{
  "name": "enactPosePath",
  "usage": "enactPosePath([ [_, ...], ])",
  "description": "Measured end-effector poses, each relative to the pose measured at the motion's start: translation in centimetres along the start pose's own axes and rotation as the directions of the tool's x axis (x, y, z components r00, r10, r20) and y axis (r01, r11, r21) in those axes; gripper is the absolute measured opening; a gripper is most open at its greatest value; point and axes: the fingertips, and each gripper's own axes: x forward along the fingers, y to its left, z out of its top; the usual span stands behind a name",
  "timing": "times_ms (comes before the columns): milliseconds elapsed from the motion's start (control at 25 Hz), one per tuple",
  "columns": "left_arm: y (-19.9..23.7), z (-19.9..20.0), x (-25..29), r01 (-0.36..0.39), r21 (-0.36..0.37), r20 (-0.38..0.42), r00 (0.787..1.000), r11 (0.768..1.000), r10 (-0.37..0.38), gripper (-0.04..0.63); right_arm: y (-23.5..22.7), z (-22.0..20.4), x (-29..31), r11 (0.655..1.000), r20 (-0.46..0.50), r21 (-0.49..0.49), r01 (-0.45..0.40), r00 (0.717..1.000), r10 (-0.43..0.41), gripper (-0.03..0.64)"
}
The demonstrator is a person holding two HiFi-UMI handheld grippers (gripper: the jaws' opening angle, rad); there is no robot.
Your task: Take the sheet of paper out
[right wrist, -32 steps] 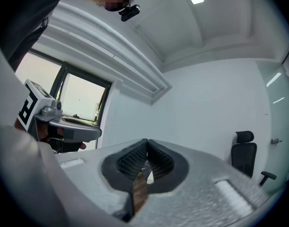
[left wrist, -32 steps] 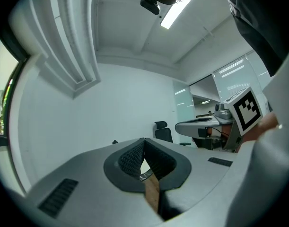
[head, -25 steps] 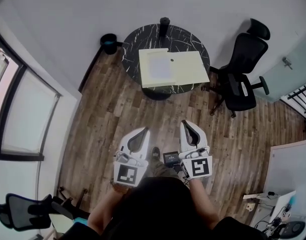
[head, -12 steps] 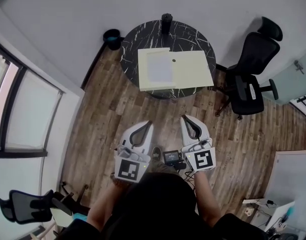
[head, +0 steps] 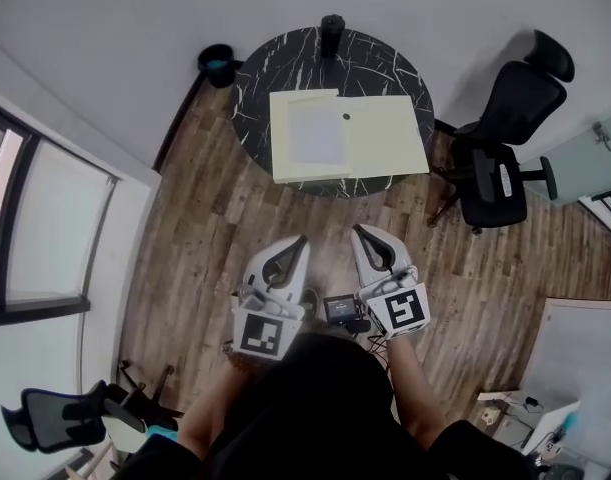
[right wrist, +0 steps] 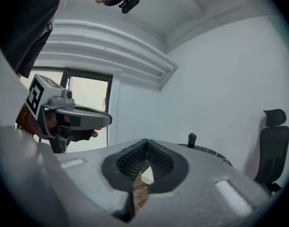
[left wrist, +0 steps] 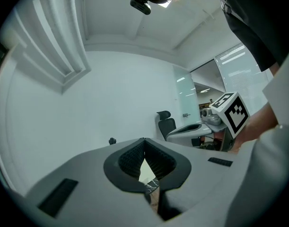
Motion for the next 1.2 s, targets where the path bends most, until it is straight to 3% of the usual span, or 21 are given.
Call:
enactPosePath([
  [120, 2.0, -0.5, 2.0, 0.028, -0.008, -0.014, 1.000, 1.000, -0.028, -0.002, -0.7, 0.7, 2.2, 1.000, -0.002, 0.011, 0.002, 1.000, -0.002, -0.002],
  [400, 6.4, 1.9, 5.9, 0.086, 0.025, 0.052, 0.995, 0.996, -0.088, -0.002, -0.9, 1.8, 7.2, 1.000, -0.033, 0.029, 0.005, 0.999, -0.004, -0.002],
  [600, 8.8, 1.4, 6.3, 0.133, -0.057, 0.063, 0.990, 0.989, -0.130, -0.002, -0.9, 2.4, 9.4, 0.999, -0.069, 0.004, 0.033, 0.997, -0.032, -0.002],
  [880, 11.6, 0.3, 6.8, 0.126, -0.084, 0.055, 0.991, 0.988, -0.122, -0.002, -1.0, 2.1, 12.5, 1.000, -0.089, 0.020, 0.020, 0.996, -0.018, -0.002],
  [1040, 12.5, -0.6, 8.3, 0.114, -0.091, 0.045, 0.993, 0.989, -0.111, -0.002, -3.9, 0.6, 13.8, 0.999, -0.104, 0.046, 0.022, 0.994, -0.017, -0.002],
  [1200, 13.6, -1.9, 10.5, 0.083, -0.094, 0.005, 0.997, 0.992, -0.083, -0.002, -7.8, -1.0, 15.6, 0.999, -0.123, 0.033, -0.031, 0.992, 0.034, -0.002],
])
